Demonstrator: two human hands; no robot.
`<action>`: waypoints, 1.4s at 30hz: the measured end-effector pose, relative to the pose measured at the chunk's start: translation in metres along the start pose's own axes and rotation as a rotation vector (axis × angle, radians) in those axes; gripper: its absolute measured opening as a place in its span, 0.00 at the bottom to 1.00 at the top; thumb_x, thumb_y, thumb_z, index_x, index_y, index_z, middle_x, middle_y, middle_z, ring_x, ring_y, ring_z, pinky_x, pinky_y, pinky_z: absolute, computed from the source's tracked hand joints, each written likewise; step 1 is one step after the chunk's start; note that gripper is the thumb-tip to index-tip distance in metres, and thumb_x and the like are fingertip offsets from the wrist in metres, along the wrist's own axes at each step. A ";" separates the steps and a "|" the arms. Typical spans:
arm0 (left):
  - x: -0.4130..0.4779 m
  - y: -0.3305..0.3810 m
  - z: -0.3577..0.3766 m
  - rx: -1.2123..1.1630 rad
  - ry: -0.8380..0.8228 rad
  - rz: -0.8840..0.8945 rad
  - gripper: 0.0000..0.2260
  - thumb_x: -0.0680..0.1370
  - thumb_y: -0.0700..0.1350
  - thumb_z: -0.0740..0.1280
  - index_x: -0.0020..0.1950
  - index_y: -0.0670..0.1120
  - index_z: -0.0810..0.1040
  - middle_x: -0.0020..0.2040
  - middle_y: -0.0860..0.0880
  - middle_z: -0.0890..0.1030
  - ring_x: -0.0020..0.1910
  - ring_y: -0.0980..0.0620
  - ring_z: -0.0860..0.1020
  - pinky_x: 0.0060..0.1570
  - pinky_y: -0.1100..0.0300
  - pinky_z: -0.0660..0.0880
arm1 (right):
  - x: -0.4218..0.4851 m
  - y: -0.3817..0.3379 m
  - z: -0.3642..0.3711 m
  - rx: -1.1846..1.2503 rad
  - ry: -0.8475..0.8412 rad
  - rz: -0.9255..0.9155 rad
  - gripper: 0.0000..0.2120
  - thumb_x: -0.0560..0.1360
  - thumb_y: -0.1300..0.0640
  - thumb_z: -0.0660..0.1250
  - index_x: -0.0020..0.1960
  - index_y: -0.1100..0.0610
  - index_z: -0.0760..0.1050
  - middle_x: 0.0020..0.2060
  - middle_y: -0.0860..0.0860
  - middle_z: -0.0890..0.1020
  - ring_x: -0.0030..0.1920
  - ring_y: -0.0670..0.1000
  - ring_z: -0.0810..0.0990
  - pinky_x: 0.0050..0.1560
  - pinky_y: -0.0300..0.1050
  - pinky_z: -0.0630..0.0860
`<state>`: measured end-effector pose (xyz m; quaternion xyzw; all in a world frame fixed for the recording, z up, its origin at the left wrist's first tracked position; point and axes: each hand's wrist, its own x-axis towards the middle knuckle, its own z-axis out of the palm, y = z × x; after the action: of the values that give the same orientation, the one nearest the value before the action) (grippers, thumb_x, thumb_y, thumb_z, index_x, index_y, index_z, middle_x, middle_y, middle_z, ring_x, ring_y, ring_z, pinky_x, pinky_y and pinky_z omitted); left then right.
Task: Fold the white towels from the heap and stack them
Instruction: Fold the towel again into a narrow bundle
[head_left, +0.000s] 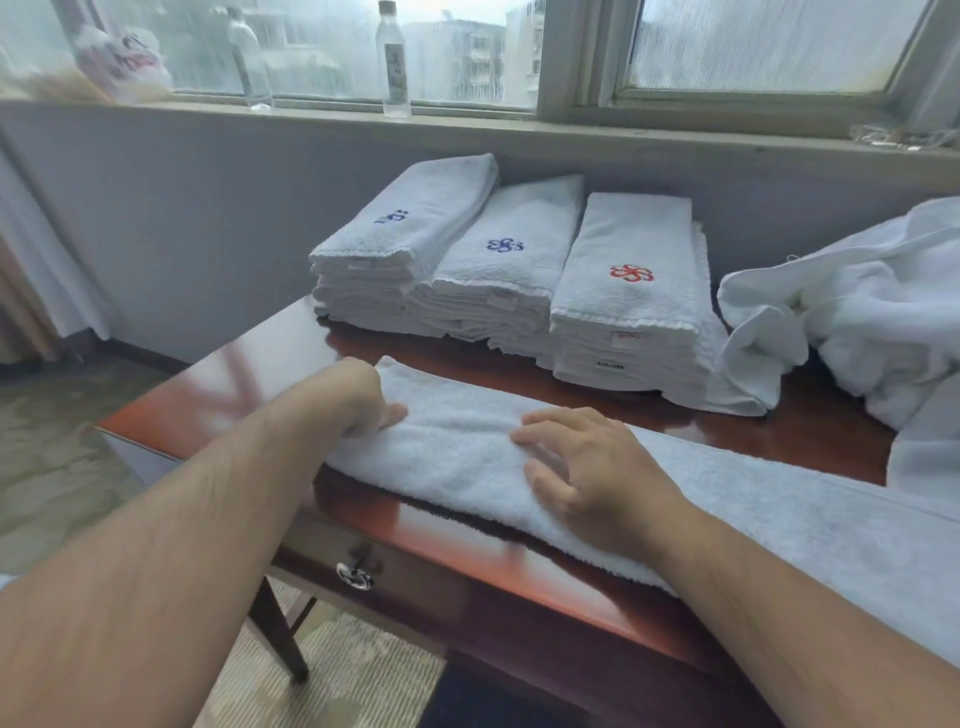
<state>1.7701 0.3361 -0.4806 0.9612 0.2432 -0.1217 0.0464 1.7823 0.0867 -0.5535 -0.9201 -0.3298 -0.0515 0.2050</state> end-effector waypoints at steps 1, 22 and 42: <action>0.000 0.000 -0.001 0.028 -0.017 0.016 0.30 0.84 0.60 0.57 0.71 0.35 0.70 0.69 0.38 0.75 0.68 0.40 0.73 0.65 0.53 0.69 | 0.000 0.000 0.000 0.004 0.001 -0.001 0.25 0.76 0.40 0.51 0.69 0.41 0.74 0.70 0.36 0.72 0.70 0.38 0.64 0.71 0.42 0.59; -0.010 -0.012 -0.018 -1.063 -0.120 0.234 0.13 0.67 0.50 0.75 0.40 0.39 0.83 0.44 0.39 0.84 0.40 0.43 0.81 0.46 0.47 0.78 | 0.005 0.001 -0.017 0.174 -0.112 0.011 0.25 0.75 0.37 0.57 0.61 0.51 0.80 0.60 0.39 0.77 0.63 0.40 0.73 0.66 0.40 0.70; -0.097 0.116 0.017 -0.962 -0.245 0.825 0.20 0.80 0.37 0.56 0.65 0.51 0.80 0.53 0.52 0.82 0.47 0.56 0.80 0.44 0.63 0.74 | -0.071 0.015 -0.082 1.779 0.045 0.418 0.38 0.81 0.32 0.54 0.70 0.63 0.75 0.68 0.63 0.77 0.69 0.60 0.77 0.64 0.53 0.77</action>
<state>1.7393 0.1870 -0.4688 0.8267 -0.1258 -0.0799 0.5426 1.7398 0.0011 -0.5004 -0.4625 -0.0704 0.2420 0.8500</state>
